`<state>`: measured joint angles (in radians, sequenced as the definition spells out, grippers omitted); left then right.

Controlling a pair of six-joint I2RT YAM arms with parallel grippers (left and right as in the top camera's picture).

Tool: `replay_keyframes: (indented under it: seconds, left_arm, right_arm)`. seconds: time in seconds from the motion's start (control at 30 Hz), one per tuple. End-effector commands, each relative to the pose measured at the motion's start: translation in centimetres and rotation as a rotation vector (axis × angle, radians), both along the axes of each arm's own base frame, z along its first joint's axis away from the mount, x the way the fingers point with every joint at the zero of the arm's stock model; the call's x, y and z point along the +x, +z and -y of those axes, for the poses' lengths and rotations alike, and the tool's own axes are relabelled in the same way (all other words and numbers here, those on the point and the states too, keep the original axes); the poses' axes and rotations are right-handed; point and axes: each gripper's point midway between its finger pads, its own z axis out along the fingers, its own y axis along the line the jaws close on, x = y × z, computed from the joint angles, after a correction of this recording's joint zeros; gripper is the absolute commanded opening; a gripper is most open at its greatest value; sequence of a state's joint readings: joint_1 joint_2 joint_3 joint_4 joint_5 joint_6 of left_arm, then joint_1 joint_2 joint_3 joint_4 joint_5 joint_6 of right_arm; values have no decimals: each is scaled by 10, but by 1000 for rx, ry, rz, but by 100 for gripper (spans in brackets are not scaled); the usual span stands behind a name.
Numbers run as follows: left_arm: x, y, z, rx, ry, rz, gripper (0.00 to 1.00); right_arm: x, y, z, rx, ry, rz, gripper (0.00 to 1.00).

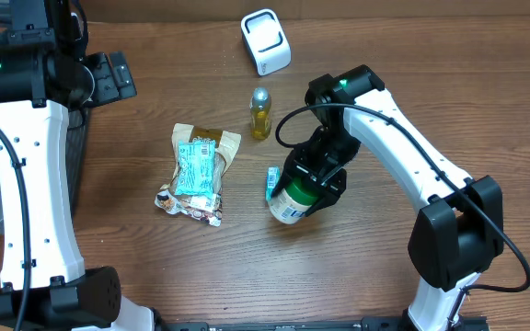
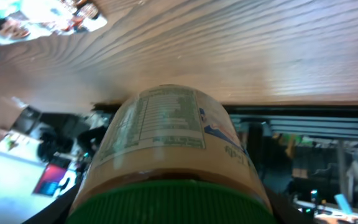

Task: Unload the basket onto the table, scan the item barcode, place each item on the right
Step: 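Tilt the jar sideways and raise it toward the scanner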

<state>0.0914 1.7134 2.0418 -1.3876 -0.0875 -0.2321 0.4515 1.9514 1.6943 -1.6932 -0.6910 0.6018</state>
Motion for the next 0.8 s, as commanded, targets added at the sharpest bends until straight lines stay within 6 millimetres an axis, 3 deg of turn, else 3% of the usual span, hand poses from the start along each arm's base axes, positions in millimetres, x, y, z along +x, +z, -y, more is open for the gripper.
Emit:
replay_keyframes:
  seconds: [0.0, 0.77]
  left_arm:
    - [2, -2, 2, 6, -8, -5, 100]
    - [2, -2, 2, 6, -8, -5, 100]
  right_arm:
    - [0, 27, -16, 129, -30, 5, 4]
    - [-1, 38, -25, 204, -56, -31, 4]
